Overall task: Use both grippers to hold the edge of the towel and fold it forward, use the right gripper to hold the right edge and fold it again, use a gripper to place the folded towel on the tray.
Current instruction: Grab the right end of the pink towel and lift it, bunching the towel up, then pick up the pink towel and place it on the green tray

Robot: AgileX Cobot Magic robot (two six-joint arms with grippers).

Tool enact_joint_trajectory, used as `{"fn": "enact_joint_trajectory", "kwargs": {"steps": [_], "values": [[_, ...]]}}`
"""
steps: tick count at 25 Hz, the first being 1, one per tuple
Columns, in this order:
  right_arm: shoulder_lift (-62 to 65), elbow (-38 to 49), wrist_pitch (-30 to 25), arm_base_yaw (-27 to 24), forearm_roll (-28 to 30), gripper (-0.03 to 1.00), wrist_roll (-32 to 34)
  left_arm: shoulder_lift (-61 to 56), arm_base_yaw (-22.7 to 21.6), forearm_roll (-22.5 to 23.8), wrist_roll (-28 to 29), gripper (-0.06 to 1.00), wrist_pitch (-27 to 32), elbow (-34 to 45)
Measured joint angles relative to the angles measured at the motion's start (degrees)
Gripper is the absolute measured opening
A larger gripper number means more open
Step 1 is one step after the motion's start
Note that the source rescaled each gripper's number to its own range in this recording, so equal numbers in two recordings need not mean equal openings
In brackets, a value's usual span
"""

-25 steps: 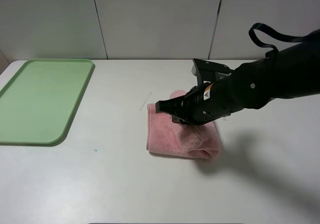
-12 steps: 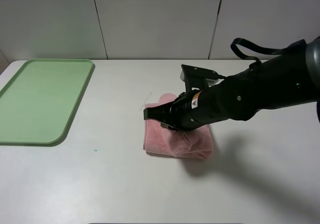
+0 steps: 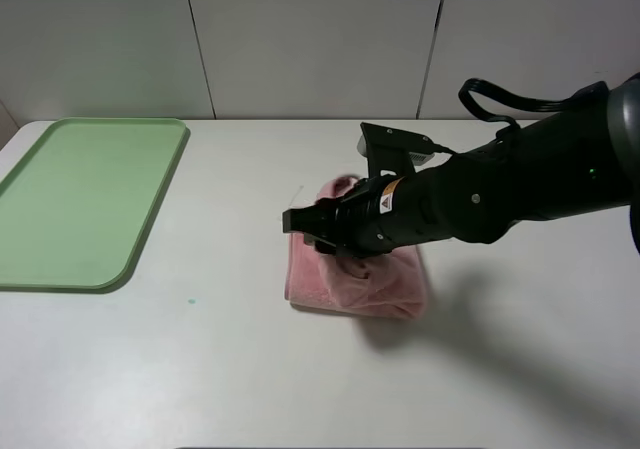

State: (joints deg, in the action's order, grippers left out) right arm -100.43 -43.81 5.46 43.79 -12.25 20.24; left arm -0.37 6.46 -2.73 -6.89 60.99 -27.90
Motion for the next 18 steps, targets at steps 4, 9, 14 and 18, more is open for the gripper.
{"fn": "enact_joint_trajectory", "kwargs": {"steps": [4, 9, 14, 18], "values": [[0.00, 0.00, 2.42, 0.00, -0.44, 0.96, -0.06, 0.00, 0.00, 0.00, 0.00, 1.00, 0.00, 0.00], [0.00, 0.00, 3.16, 0.00, -0.62, 1.00, -0.06, 0.00, 0.00, 0.00, 0.00, 1.00, 0.00, 0.00], [0.00, 0.00, 3.53, 0.00, -0.79, 1.00, -0.06, 0.00, 0.00, 0.00, 0.00, 1.00, 0.00, 0.00], [0.00, 0.00, 3.68, 0.00, -0.86, 1.00, -0.17, 0.00, 0.00, 0.00, 0.00, 1.00, 0.00, 0.00]]}}
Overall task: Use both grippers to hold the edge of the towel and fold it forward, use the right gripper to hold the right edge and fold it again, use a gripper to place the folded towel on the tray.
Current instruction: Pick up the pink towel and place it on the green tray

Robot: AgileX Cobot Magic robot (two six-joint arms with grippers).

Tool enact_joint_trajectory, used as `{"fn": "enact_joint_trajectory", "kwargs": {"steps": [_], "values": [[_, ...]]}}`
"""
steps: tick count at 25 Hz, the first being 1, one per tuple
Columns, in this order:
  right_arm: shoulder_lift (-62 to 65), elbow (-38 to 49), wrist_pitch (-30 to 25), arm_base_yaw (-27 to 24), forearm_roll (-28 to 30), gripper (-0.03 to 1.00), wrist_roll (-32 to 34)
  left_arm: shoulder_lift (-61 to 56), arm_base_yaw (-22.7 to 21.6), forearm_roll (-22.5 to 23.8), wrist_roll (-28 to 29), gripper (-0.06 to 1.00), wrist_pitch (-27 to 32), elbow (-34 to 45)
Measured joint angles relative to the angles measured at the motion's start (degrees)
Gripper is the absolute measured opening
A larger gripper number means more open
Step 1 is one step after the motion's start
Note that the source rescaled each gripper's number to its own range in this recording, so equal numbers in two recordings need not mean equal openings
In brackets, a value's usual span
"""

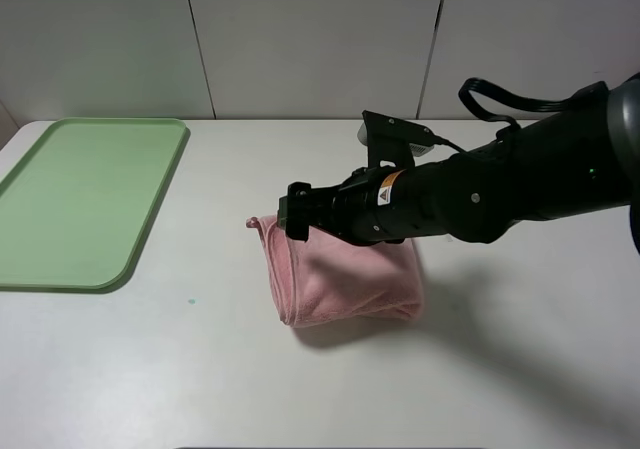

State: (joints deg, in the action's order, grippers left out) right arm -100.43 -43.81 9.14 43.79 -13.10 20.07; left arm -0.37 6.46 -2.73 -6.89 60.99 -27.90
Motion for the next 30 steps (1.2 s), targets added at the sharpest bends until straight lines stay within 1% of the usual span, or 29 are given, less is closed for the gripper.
{"fn": "enact_joint_trajectory", "kwargs": {"steps": [3, 6, 11, 14, 18, 21, 27, 30], "values": [[0.00, 0.00, -0.60, 0.00, 0.00, 1.00, -1.48, 0.00, 0.00, 0.00, 0.00, 1.00, 0.00, 0.00], [0.11, 0.00, -2.17, -0.07, 0.00, 1.00, -4.69, 0.00, 0.00, 0.00, 0.00, 1.00, 0.00, 0.00], [2.86, 0.00, -8.04, -2.36, 0.76, 1.00, -11.14, 0.00, 0.00, 0.00, 0.00, 1.00, 0.00, 0.00], [5.84, -0.05, -12.79, -4.52, 1.52, 1.00, -14.48, 0.00, 0.00, 0.00, 0.00, 1.00, 0.00, 0.00], [9.92, -0.05, -22.30, -9.01, 3.53, 1.00, -19.00, 0.00, 0.00, 0.00, 0.00, 1.00, 0.00, 0.00], [12.65, -0.05, -31.48, -13.52, 4.95, 1.00, -21.69, 0.00, 0.00, 0.00, 0.00, 1.00, 0.00, 0.00], [18.31, -0.05, -48.24, -23.21, 10.61, 1.00, -22.85, 0.00, 0.00, 0.00, 0.00, 1.00, 0.00, 0.00], [21.61, -0.05, -54.67, -27.78, 12.35, 1.00, -22.85, 0.00, 0.00, 0.00, 0.00, 1.00, 0.00, 0.00]]}}
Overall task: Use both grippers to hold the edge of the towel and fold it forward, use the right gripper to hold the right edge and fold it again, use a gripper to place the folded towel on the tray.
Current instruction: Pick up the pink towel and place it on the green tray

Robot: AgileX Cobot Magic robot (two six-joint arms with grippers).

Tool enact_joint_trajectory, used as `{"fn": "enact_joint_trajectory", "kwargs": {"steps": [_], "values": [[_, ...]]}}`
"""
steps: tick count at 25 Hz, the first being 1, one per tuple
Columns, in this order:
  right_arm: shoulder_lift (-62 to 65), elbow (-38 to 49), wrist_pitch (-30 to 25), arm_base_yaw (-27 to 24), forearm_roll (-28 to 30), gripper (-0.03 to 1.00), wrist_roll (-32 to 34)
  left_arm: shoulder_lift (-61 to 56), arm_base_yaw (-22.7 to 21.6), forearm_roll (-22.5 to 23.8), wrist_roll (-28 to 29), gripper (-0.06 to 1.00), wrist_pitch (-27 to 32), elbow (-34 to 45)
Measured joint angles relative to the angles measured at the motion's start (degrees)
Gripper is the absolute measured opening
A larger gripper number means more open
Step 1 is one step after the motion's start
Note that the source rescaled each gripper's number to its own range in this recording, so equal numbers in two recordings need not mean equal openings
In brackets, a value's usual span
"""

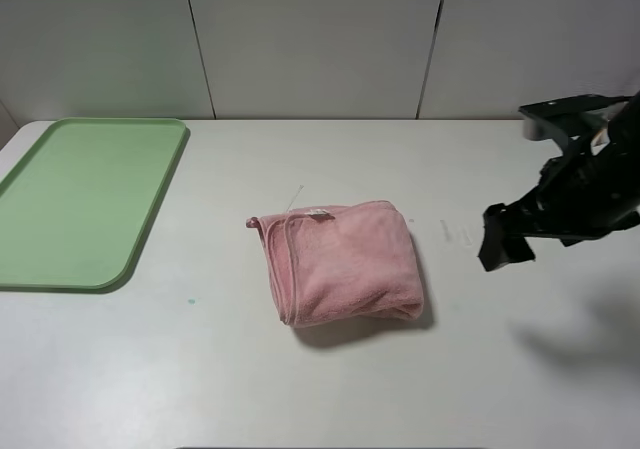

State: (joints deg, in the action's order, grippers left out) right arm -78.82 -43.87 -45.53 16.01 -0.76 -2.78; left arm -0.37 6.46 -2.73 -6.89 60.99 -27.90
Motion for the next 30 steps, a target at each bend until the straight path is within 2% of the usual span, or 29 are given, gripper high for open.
{"fn": "enact_joint_trajectory", "kwargs": {"steps": [6, 11, 22, 30], "values": [[7.77, 0.05, -8.21, -9.17, 1.82, 1.00, 0.00, 0.00, 0.00, 0.00, 0.00, 1.00, 0.00, 0.00], [14.50, 2.57, -9.07, -15.27, 1.87, 1.00, 0.25, 0.00, 0.00, 0.00, 0.00, 1.00, 0.00, 0.00], [29.66, 9.25, -11.81, -22.20, 0.76, 1.00, 1.52, 0.00, 0.00, 0.00, 0.00, 1.00, 0.00, 0.00], [43.74, 14.41, -11.98, -23.50, -0.91, 1.00, 0.71, 0.00, 0.00, 0.00, 0.00, 1.00, 0.00, 0.00]]}}
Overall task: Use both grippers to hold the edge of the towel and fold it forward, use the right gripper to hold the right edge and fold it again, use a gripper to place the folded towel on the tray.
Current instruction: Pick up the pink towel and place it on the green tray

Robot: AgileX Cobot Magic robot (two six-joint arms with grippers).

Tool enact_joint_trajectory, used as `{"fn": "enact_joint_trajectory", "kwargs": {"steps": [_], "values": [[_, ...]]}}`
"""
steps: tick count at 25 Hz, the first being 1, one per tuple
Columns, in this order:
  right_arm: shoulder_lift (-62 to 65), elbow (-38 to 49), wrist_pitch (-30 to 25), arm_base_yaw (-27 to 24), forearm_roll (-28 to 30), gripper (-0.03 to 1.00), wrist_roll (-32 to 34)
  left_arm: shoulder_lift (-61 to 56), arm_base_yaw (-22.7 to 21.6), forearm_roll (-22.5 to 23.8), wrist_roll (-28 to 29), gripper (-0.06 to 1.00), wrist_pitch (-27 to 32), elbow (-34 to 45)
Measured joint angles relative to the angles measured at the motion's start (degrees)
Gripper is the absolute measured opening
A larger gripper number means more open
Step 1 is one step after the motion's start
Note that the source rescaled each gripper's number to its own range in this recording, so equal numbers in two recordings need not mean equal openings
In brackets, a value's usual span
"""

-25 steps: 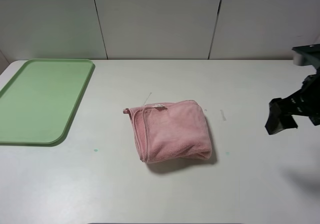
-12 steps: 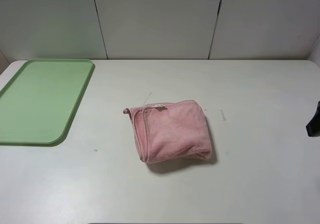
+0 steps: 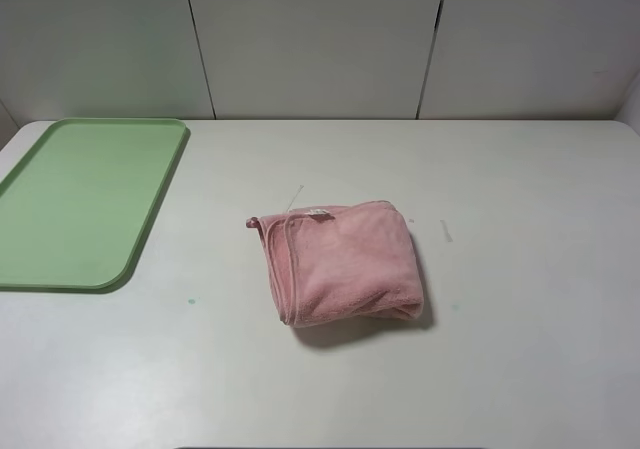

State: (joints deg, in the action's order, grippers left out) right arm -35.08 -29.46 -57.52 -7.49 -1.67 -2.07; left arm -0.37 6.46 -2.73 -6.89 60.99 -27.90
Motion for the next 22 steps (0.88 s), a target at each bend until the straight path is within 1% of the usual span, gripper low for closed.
{"fn": "enact_joint_trajectory", "kwargs": {"steps": [6, 22], "values": [[9.64, 0.83, -0.65, 0.00, -1.36, 1.00, -0.67, 0.00, 0.00, 0.00, 0.00, 1.00, 0.00, 0.00], [34.62, 1.09, -1.02, 0.00, -1.56, 1.00, -0.87, 0.00, 0.00, 0.00, 0.00, 1.00, 0.00, 0.00]]}}
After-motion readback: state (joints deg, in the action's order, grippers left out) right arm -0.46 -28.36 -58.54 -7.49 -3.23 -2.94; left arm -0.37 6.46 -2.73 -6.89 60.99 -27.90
